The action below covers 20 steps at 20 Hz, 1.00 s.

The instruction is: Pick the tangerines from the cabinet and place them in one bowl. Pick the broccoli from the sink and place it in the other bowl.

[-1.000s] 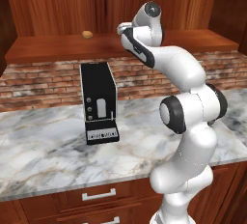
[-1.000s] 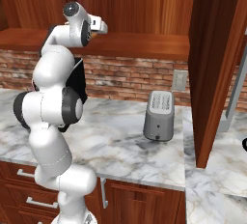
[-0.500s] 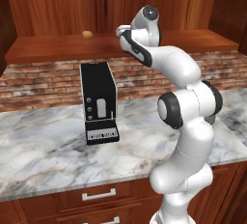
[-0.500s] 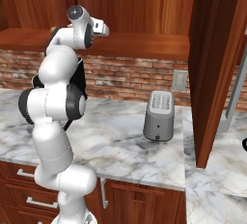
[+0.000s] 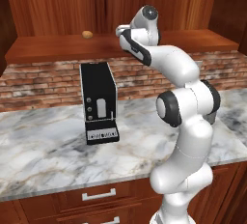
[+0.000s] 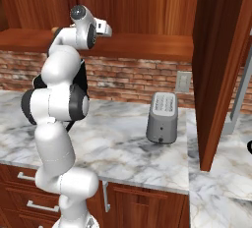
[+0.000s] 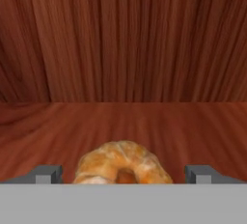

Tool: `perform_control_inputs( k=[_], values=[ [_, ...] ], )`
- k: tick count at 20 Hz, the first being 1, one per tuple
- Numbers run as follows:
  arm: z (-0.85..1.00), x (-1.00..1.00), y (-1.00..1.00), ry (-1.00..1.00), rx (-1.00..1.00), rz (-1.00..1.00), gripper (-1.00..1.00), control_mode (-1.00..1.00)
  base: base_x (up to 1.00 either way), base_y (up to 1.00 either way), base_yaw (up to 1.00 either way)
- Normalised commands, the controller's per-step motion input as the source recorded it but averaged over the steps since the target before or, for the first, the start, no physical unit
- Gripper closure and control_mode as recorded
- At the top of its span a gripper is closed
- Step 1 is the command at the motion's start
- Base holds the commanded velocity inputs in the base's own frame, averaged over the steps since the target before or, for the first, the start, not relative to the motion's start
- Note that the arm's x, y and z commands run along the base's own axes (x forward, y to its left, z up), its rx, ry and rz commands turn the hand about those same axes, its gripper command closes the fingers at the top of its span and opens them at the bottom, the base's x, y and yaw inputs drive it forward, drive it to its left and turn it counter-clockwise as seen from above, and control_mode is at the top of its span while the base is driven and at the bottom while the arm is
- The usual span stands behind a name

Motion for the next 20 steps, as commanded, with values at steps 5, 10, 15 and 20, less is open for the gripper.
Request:
perform_control_inputs(
  k=[5, 10, 15, 20],
  values=[
    [-0.09, 0.02, 0.03, 0.00, 0.00, 0.00, 1.00, -1.00, 0.00, 0.00, 0.00],
    [-0.01, 0.00, 0.00, 0.00, 0.00, 0.00, 1.00, -1.00, 0.00, 0.00, 0.00],
    [0.00, 0.00, 0.00, 0.00, 0.00, 0.00, 1.00, -1.00, 0.00, 0.00, 0.00],
    [0.14, -0.07, 0.00, -0.01, 0.00, -0.03, 1.00, -1.00, 0.00, 0.00, 0.00]
  ],
)
